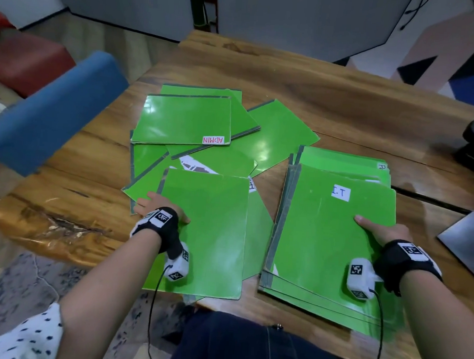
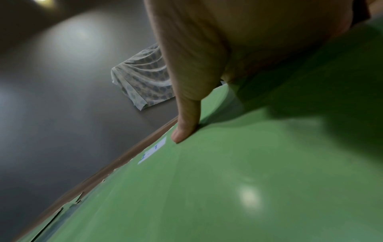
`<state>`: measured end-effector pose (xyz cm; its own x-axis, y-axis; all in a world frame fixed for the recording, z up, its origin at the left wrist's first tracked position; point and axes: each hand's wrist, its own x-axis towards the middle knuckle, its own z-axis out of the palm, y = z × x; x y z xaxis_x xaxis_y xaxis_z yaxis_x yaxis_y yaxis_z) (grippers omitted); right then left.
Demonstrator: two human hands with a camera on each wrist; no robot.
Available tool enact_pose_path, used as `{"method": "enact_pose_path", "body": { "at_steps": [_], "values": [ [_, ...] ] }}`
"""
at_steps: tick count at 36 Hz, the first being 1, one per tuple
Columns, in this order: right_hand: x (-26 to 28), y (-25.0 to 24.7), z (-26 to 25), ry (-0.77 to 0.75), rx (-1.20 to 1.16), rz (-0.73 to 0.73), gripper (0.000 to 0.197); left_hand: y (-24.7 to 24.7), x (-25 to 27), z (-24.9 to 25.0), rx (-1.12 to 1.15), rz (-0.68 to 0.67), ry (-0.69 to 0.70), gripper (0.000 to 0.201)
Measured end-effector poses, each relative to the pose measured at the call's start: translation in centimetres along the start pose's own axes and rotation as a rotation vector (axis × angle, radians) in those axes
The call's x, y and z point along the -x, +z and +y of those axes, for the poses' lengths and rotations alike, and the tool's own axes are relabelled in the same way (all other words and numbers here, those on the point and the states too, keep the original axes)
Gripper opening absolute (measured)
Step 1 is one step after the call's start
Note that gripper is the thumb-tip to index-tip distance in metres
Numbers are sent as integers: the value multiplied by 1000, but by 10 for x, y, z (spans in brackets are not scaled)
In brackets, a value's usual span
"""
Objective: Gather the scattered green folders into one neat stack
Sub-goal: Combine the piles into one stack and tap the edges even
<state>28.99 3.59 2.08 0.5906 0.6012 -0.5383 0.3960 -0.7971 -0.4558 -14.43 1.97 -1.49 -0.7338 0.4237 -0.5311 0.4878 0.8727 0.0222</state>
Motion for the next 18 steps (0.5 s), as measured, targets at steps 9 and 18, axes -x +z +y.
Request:
{"method": "enact_pose_path", "body": {
  "at_steps": [9, 18],
  "values": [
    [0, 0, -3, 13, 19, 4, 91, 2, -13, -6, 107, -67, 124, 93],
    [1, -4, -12, -27, 43, 54, 84, -34, -26, 20, -201, 24, 378, 116]
  ]
}}
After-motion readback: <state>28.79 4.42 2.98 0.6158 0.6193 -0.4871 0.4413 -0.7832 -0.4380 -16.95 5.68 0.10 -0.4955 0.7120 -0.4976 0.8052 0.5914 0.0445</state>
